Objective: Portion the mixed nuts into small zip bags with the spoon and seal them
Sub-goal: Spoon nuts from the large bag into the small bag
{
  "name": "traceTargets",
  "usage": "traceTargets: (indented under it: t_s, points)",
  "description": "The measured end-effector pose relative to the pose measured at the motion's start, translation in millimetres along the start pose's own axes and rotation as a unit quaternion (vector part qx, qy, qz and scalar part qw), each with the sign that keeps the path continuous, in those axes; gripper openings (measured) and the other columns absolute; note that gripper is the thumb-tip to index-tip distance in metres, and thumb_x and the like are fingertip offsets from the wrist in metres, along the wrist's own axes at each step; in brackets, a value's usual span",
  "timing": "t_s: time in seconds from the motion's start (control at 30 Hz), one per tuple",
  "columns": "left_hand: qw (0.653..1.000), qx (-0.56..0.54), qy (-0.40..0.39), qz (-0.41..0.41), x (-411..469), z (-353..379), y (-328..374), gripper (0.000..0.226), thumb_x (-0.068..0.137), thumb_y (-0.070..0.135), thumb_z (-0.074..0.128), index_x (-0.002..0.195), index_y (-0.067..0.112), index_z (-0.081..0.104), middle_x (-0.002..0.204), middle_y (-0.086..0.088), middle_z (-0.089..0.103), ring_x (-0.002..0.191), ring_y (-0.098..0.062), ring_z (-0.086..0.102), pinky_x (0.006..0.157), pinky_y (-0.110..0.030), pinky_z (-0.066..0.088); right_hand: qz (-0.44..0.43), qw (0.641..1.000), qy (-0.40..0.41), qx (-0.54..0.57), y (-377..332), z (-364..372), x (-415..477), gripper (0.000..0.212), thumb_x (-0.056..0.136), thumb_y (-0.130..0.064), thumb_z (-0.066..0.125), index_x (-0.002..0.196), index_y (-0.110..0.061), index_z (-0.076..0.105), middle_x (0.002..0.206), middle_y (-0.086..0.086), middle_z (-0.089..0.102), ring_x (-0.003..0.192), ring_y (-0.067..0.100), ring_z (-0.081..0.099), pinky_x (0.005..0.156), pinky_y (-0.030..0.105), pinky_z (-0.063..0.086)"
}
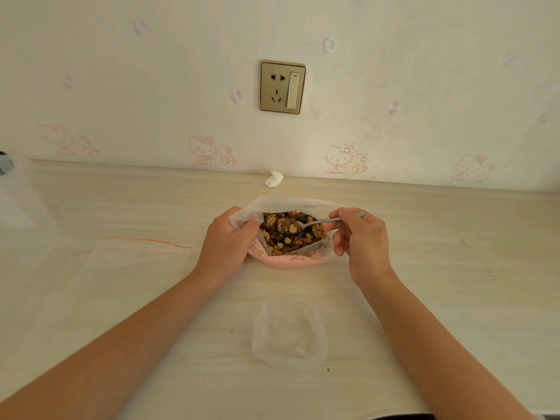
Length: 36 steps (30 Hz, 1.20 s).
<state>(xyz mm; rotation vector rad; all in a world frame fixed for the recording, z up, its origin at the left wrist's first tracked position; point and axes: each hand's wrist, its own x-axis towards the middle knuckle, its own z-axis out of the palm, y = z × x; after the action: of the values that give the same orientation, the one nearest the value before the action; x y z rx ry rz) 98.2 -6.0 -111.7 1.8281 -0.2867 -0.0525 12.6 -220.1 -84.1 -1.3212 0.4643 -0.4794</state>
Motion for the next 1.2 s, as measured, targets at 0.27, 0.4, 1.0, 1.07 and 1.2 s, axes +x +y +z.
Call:
traceTargets:
  t_s: [0.27,0.4,1.0,1.07,1.2]
  points:
    - [0.997,-0.001,-0.022,-0.068,-4.0,-10.8,16.2,0.048,0.078,0.066,0.058,0.102,0.024,0.062,0.071,0.003,0.070,0.050,-0.011,0.065,0.043,-0.023,0.048,0.004,0.999,-0.001,0.049,-0.1,-9.7,-6.4,0.027,0.103,-0.007,0.053,0.084,-0.004,0.072,0.068,0.014,0.071,0.040,0.017,0.049,0.037,0.024,0.036]
    - [0.992,-0.007,-0.003,-0.124,-23.4,-31.9,17.2,0.061,0.075,0.074,0.052,0.103,0.021,0.051,0.092,-0.003,0.060,0.060,-0.016,0.063,0.044,-0.031,0.049,0.001,0.998,-0.008,0.059,1.7,-15.1,-14.4,0.027,0.102,-0.007,0.054,0.082,-0.004,0.073,0.068,0.015,0.071,0.040,0.017,0.048,0.037,0.024,0.035]
    - [0.968,0.191,-0.143,0.082,-103.6,-30.7,11.1,0.039,0.082,0.040,0.058,0.055,0.015,0.047,0.046,0.009,0.040,0.047,-0.009,0.035,0.052,-0.032,0.031,-0.010,0.995,-0.065,0.072,3.5,-32.8,-97.8,0.035,0.102,-0.008,0.053,0.076,-0.009,0.077,0.067,0.017,0.068,0.038,0.016,0.045,0.035,0.022,0.034]
    - [0.972,0.174,-0.137,0.079,-101.4,-31.0,9.5,0.038,0.081,0.041,0.057,0.054,0.018,0.045,0.046,0.010,0.038,0.046,-0.008,0.033,0.051,-0.031,0.030,-0.018,0.995,-0.071,0.064,6.8,-33.0,-102.1,0.037,0.103,-0.008,0.053,0.075,-0.011,0.077,0.066,0.016,0.068,0.038,0.016,0.045,0.035,0.022,0.034]
    - [0.979,0.147,-0.126,0.061,-96.7,-29.4,7.9,0.036,0.080,0.042,0.057,0.052,0.021,0.048,0.046,0.010,0.038,0.045,-0.006,0.033,0.049,-0.028,0.031,-0.053,0.994,-0.094,0.035,8.9,-31.5,-96.3,0.035,0.104,-0.008,0.052,0.078,-0.007,0.075,0.067,0.018,0.066,0.039,0.018,0.045,0.037,0.022,0.036]
